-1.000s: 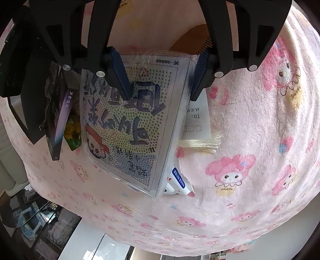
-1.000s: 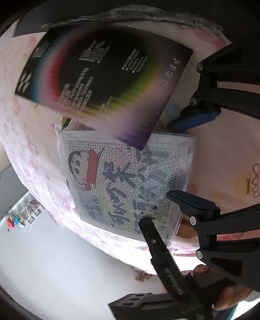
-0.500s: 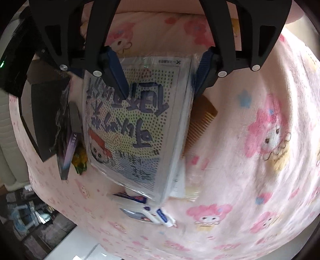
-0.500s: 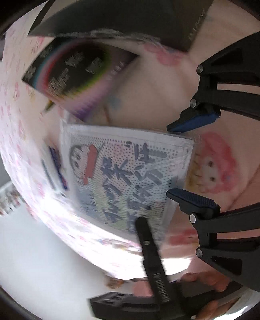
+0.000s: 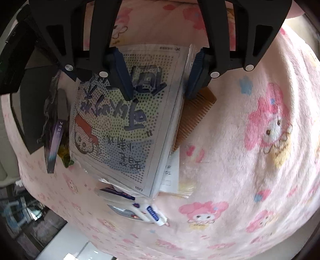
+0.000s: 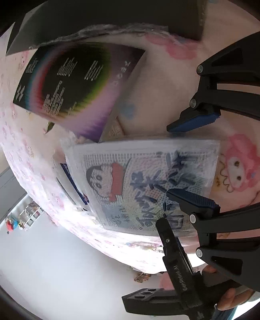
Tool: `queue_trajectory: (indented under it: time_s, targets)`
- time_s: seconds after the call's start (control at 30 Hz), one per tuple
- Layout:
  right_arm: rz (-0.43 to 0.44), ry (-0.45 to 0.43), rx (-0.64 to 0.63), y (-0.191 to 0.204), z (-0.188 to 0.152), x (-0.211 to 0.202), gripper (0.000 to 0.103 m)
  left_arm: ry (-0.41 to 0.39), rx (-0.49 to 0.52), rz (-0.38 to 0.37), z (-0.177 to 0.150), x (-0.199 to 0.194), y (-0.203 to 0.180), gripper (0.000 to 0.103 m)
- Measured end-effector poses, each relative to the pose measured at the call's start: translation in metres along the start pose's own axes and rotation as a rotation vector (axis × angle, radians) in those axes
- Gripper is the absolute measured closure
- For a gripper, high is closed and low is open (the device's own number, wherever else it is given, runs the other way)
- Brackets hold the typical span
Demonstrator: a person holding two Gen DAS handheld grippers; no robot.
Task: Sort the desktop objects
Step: 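Carry the bead-art kit with the left tool into the black shoebox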
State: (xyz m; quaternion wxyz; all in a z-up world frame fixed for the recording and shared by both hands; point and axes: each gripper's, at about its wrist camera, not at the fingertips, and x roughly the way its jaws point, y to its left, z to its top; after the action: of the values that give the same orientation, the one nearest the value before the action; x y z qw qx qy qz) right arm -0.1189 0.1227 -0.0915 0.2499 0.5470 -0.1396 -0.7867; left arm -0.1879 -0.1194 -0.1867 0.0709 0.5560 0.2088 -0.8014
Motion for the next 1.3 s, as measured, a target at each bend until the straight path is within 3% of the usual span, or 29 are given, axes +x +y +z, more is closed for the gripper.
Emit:
queue_trajectory:
  time_s: [0.03, 0.13, 0.2, 0.4, 0.47, 0.53, 0.6, 0.83, 1.0, 1.3]
  targets:
    - [-0.036, 0.005, -0.023, 0.006, -0.001, -0.002, 0.06, -0.006, 0.015, 0.007, -0.001, -0.001, -0.003, 0.047]
    - [-0.117, 0.02, -0.091, 0.025, -0.01, -0.019, 0.061, 0.042, 0.023, -0.04, -0.005, -0.002, -0.004, 0.038]
    - [-0.154, 0.048, -0.118, 0.02, -0.011, -0.017, 0.061, 0.08, 0.031, -0.061, -0.01, -0.002, -0.006, 0.038]
    - [-0.111, 0.101, -0.076, 0.001, -0.023, -0.036, 0.059, 0.085, 0.05, -0.023, -0.017, 0.007, -0.016, 0.038]
    - [-0.089, 0.094, -0.057, -0.054, -0.029, 0.012, 0.056, 0.082, 0.052, -0.025, -0.018, 0.007, -0.018, 0.03]
    - [-0.069, 0.074, -0.049, -0.06, -0.033, 0.014, 0.053, 0.079, 0.054, -0.027, -0.02, 0.006, -0.02, 0.028]
    - [-0.076, 0.061, -0.066, -0.061, 0.016, 0.09, 0.052, 0.075, 0.057, -0.03, -0.021, 0.006, -0.023, 0.029]
    - [-0.073, 0.001, -0.09, -0.048, 0.041, 0.112, 0.054, 0.015, 0.076, -0.055, -0.034, -0.019, -0.025, 0.041]
    - [-0.097, -0.037, -0.138, -0.033, 0.039, 0.091, 0.054, -0.024, 0.078, -0.106, -0.039, -0.039, -0.019, 0.041]
    - [-0.064, -0.082, -0.145, -0.03, 0.028, 0.049, 0.054, -0.093, 0.1, -0.175, -0.054, -0.072, -0.018, 0.041]
